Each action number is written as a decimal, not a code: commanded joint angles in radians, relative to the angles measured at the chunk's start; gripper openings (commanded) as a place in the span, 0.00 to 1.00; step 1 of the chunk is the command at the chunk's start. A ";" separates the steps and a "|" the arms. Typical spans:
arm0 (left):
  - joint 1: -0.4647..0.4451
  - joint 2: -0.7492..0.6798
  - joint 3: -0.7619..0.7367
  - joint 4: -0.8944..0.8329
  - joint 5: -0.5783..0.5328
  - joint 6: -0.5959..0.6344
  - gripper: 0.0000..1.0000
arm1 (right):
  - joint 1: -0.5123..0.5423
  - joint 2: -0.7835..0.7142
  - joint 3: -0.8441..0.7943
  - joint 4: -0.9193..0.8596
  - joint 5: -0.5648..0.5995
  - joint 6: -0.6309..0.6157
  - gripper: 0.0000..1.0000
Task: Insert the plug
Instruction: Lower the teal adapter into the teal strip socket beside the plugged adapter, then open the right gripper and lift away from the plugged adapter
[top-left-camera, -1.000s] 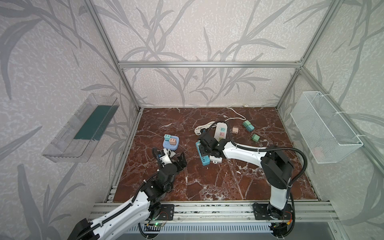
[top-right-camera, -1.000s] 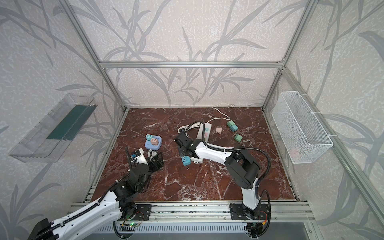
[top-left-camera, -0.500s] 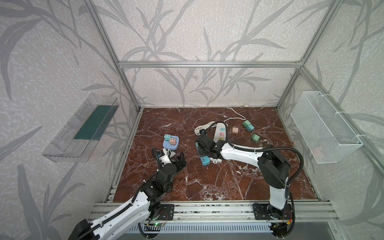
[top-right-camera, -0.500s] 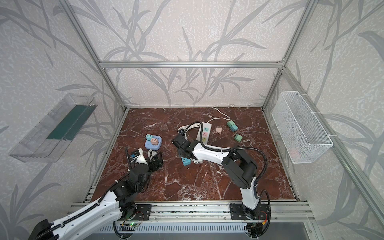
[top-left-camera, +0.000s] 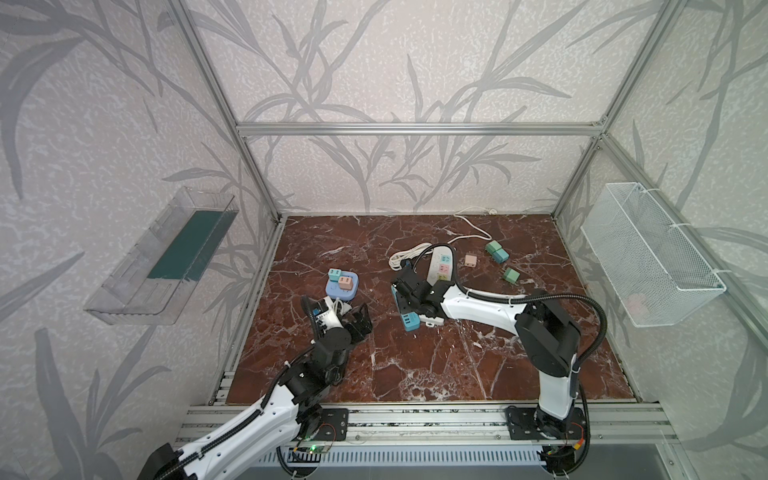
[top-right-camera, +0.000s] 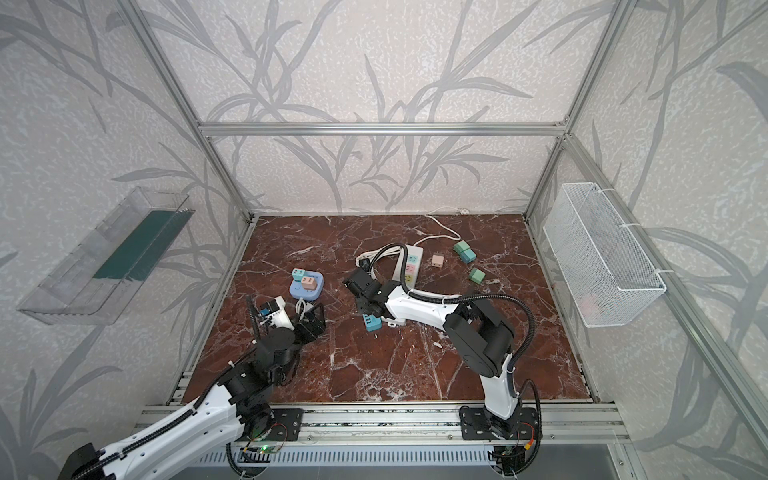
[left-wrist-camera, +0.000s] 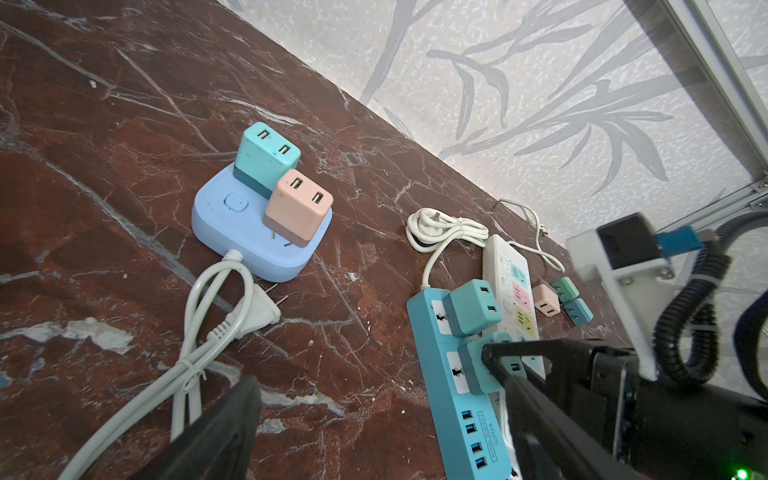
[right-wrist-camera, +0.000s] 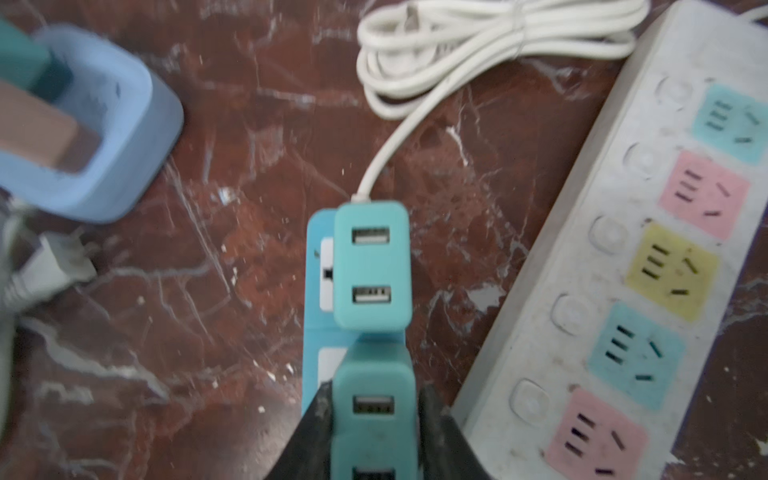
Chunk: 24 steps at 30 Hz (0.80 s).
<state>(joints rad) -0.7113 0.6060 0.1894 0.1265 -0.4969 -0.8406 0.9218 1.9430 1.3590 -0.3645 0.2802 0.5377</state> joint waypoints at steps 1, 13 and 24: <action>0.005 -0.018 0.010 -0.033 0.000 -0.019 0.92 | 0.008 -0.025 0.023 -0.111 -0.055 -0.011 0.49; 0.005 -0.049 0.033 -0.068 0.019 -0.053 0.92 | -0.002 -0.138 0.063 -0.129 -0.015 -0.100 0.64; 0.006 -0.073 0.039 -0.106 0.018 -0.058 0.92 | -0.041 -0.078 0.048 -0.110 -0.041 -0.110 0.62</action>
<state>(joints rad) -0.7113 0.5488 0.1978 0.0517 -0.4683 -0.8761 0.8932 1.8332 1.4090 -0.4652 0.2420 0.4351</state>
